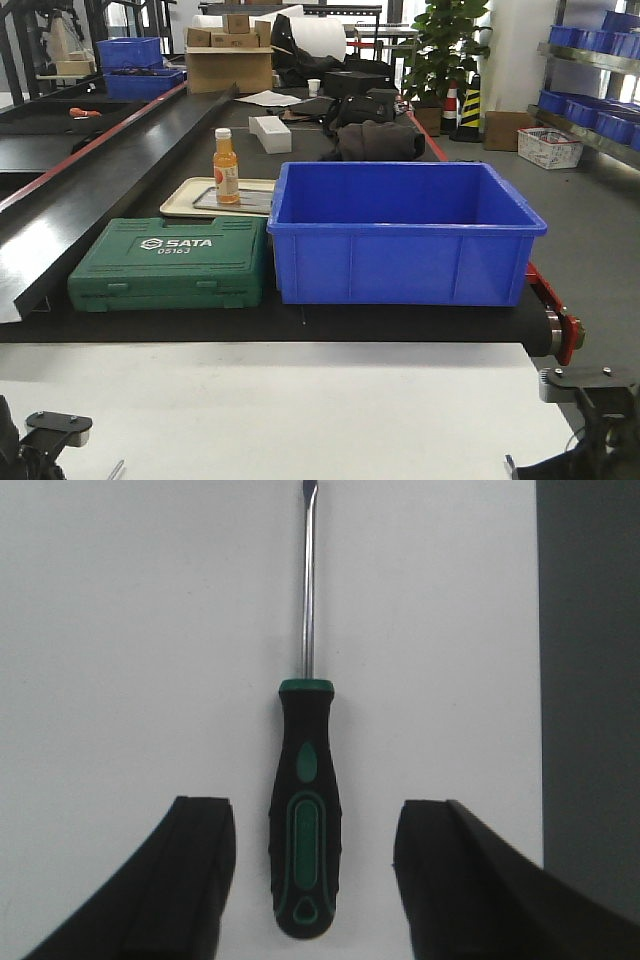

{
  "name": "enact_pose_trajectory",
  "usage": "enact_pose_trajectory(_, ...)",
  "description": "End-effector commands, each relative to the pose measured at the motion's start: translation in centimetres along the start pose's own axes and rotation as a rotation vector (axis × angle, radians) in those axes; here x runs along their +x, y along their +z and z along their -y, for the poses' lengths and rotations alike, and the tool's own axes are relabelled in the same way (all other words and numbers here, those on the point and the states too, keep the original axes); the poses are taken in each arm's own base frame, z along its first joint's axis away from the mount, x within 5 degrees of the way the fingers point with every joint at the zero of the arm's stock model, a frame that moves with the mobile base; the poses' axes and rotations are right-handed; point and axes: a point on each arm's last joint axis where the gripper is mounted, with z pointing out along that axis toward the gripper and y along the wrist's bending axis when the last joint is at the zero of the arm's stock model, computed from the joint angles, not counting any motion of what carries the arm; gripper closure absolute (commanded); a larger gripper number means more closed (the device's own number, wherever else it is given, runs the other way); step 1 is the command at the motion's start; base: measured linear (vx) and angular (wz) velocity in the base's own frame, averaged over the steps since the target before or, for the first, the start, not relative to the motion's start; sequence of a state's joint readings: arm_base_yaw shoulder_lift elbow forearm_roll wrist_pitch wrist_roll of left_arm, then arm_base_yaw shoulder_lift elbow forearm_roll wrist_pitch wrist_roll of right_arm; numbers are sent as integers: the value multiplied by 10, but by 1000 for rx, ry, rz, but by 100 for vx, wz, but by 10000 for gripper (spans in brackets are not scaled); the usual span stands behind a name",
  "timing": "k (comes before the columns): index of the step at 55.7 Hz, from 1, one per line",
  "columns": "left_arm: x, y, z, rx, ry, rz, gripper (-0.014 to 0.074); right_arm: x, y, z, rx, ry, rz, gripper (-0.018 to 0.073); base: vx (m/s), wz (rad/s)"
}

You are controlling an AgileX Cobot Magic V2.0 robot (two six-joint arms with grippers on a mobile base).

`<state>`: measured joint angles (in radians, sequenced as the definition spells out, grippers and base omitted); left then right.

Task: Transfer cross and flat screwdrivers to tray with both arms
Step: 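Lower both grippers over the green-handled screwdrivers and close on the handles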

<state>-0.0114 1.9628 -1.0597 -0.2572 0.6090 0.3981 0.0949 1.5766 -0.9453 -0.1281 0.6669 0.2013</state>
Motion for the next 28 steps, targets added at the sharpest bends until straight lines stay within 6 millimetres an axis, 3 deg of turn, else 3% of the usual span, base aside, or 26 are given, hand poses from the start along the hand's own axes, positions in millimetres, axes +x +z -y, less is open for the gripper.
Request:
enact_pose_trajectory(1, -9, -14, 2, 9, -26, 69, 176, -23, 6, 1, 17, -26, 25, 105, 0, 0)
enact_pose_trajectory(11, -9, -14, 3, 13, -31, 69, 176, -35, 33, -2, 19, -67, -23, 105, 0, 0)
enact_pose_trajectory(28, -9, -14, 4, 22, -43, 71, 176, -30, 74, -5, 28, -91, -98, 105, 0, 0)
